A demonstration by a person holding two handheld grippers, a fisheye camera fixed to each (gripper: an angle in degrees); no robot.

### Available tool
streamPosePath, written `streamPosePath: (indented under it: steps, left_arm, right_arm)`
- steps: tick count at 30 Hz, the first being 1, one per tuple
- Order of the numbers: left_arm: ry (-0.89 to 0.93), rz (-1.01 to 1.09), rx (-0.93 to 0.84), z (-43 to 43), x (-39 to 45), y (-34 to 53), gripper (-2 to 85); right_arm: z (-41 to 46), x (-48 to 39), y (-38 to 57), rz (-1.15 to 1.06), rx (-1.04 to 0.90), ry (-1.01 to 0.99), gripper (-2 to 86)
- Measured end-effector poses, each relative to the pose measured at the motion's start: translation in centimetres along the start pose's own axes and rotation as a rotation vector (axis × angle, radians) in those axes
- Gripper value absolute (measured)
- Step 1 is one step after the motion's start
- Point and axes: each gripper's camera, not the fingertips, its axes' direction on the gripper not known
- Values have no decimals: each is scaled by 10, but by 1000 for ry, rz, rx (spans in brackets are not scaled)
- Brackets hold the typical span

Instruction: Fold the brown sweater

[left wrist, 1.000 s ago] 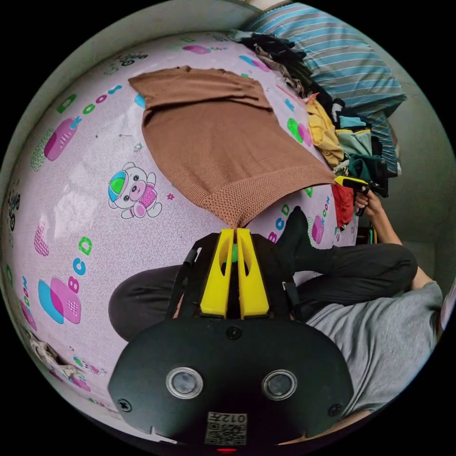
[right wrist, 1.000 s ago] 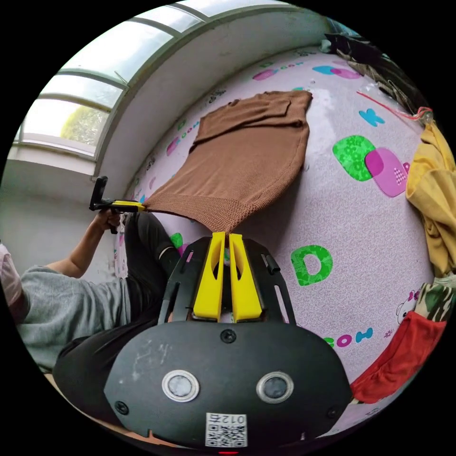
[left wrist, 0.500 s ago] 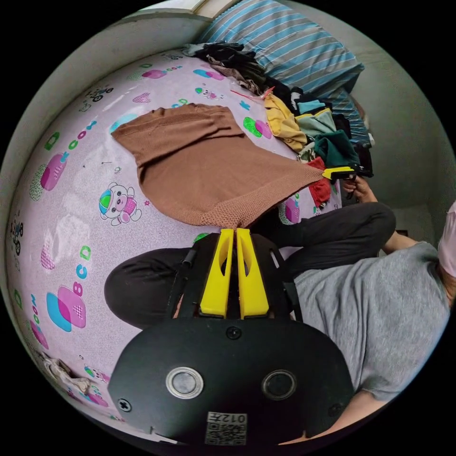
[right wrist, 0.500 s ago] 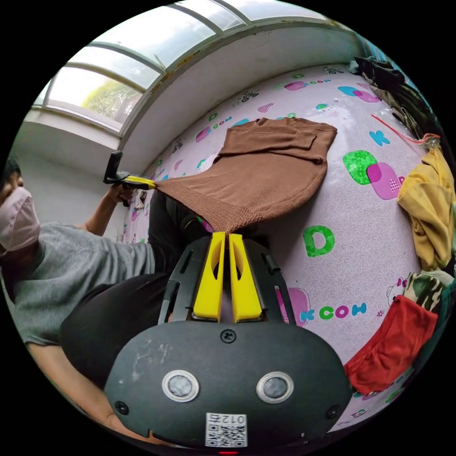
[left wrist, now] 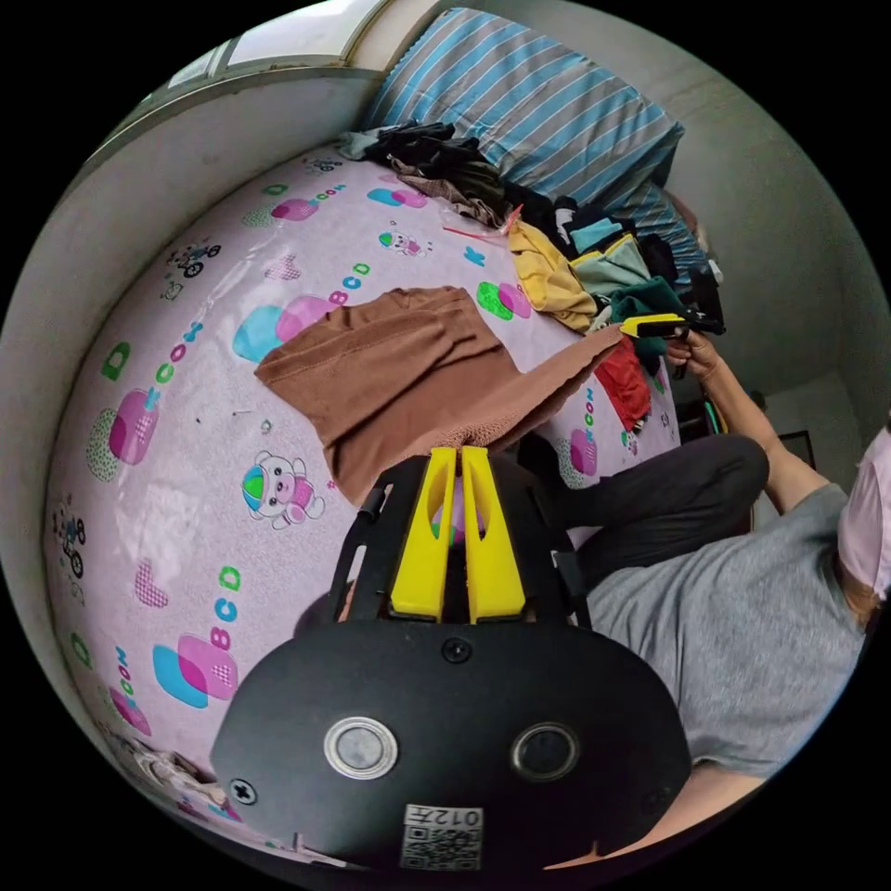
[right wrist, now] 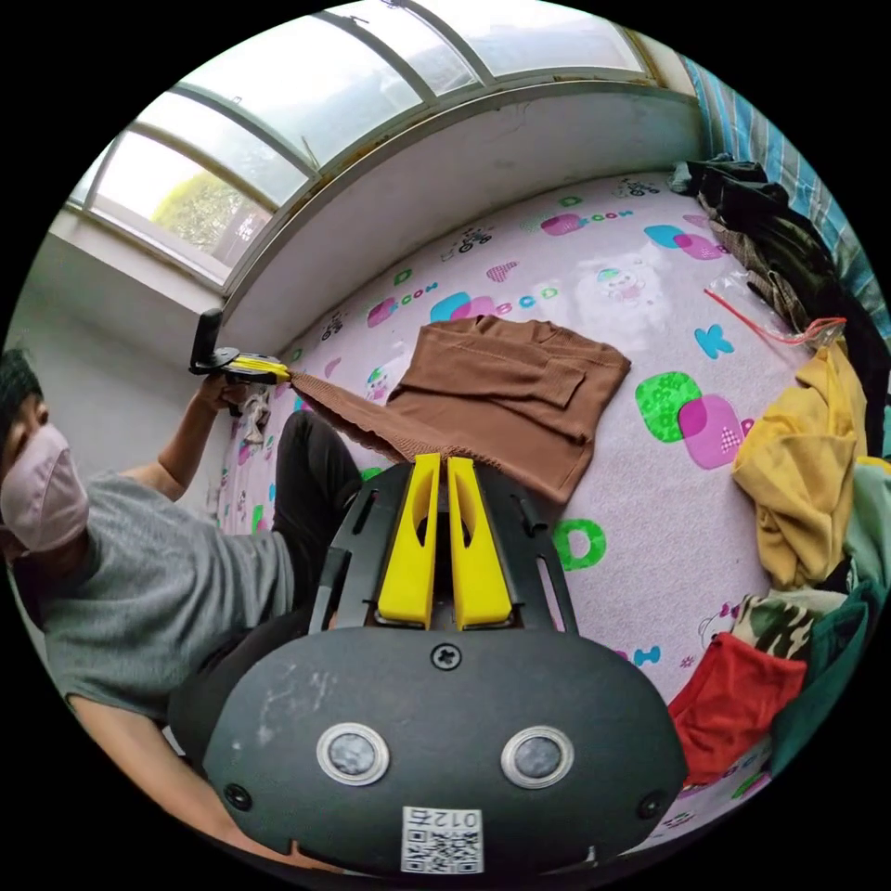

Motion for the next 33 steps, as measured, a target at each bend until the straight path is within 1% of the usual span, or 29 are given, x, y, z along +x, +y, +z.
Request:
streamPosePath:
  steps: [10,15,20,27,33]
  left_arm:
    - [32,-80,-43,32,-100,-105,4]
    - [34,-126,-78,53,-148,-158,5]
    - [71,-227,-123,88,-212,-210,4]
    - [102,-336,-153,143,-269,-250,4]
    - [132,-425,-157,176,-302,-265,6]
  right_arm:
    - [35,65,-110,94,-22,47,-10]
    - [62,102,-165,106,-69,79,-10]
    - [93,147,-211,168,-78,73,-10]
    - [161,207,-258,260,-134,104,-10]
    - [194,246,-268,362,-125,101,-10]
